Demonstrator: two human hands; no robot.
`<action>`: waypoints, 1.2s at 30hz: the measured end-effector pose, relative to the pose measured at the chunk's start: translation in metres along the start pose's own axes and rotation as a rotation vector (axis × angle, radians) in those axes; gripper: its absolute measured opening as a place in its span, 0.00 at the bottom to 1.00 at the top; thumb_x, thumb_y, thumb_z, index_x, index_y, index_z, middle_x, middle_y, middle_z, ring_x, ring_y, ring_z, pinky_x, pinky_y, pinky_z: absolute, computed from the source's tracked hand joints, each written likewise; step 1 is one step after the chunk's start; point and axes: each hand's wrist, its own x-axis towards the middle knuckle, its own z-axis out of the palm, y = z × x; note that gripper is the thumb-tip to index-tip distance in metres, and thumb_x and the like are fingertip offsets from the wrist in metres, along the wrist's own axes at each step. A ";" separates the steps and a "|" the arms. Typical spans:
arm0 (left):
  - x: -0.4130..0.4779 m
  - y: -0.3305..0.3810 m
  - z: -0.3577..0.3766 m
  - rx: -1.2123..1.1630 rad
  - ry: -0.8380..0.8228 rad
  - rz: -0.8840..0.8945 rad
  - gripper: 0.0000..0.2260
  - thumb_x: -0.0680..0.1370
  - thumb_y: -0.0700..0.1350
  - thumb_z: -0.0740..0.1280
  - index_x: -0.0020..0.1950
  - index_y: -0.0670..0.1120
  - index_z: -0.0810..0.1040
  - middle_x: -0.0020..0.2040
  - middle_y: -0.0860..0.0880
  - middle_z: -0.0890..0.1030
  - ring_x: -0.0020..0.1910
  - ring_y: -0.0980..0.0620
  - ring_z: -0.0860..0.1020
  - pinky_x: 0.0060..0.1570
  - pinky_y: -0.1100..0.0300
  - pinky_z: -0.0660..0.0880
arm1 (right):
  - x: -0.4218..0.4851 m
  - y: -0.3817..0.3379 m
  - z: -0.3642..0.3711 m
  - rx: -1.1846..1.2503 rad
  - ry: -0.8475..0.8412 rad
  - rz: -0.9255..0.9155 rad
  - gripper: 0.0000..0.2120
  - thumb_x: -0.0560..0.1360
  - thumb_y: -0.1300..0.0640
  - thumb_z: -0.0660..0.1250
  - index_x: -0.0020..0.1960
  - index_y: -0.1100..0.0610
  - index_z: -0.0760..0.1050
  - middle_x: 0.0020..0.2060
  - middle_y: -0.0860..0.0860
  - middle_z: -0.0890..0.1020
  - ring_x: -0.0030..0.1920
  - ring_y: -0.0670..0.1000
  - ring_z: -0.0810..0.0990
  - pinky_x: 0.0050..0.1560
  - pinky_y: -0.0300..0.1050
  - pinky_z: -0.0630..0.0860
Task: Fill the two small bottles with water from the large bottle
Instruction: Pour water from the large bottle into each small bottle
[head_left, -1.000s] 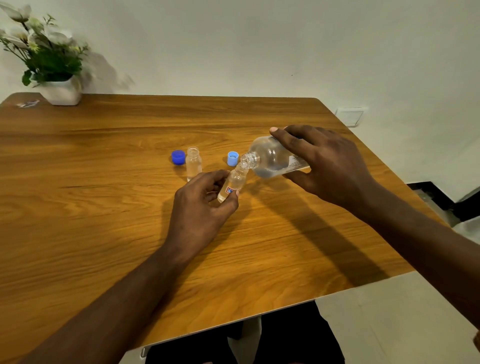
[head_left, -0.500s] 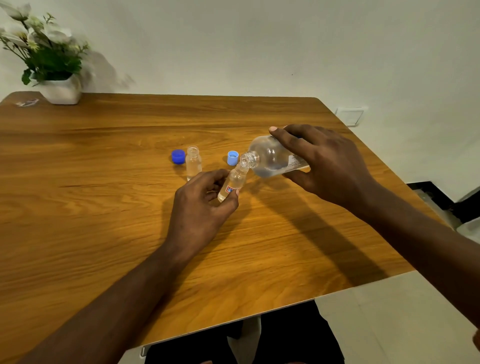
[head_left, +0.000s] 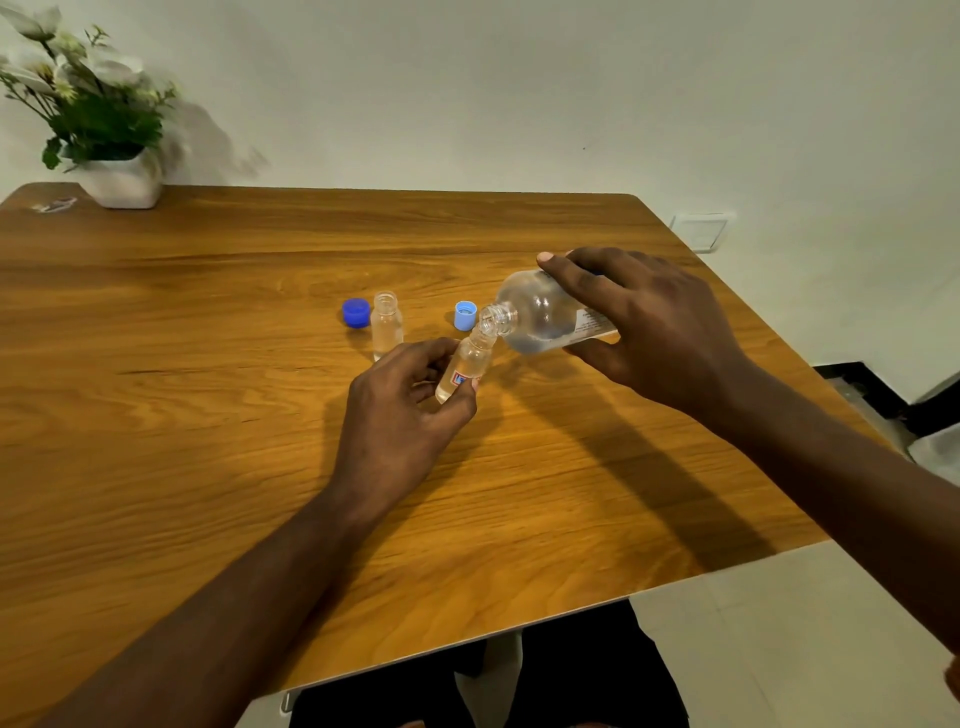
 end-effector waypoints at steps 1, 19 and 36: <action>0.000 0.000 0.000 -0.001 0.000 0.001 0.15 0.69 0.43 0.72 0.55 0.50 0.80 0.48 0.56 0.82 0.47 0.60 0.80 0.49 0.58 0.80 | 0.000 0.000 0.000 -0.001 0.001 -0.001 0.34 0.73 0.48 0.72 0.75 0.54 0.65 0.64 0.57 0.77 0.62 0.59 0.77 0.53 0.54 0.76; 0.000 -0.001 0.001 0.000 0.013 0.007 0.16 0.69 0.43 0.73 0.54 0.57 0.79 0.46 0.57 0.81 0.46 0.58 0.80 0.48 0.53 0.80 | 0.000 0.000 0.000 -0.002 0.001 0.002 0.34 0.73 0.49 0.72 0.75 0.53 0.64 0.64 0.57 0.77 0.62 0.59 0.77 0.52 0.53 0.76; 0.000 -0.001 0.001 -0.009 -0.013 -0.025 0.15 0.69 0.44 0.72 0.56 0.50 0.80 0.48 0.54 0.82 0.49 0.56 0.81 0.50 0.55 0.80 | -0.003 -0.004 0.000 0.018 0.008 0.022 0.34 0.72 0.48 0.72 0.74 0.53 0.65 0.63 0.56 0.77 0.60 0.59 0.77 0.50 0.52 0.76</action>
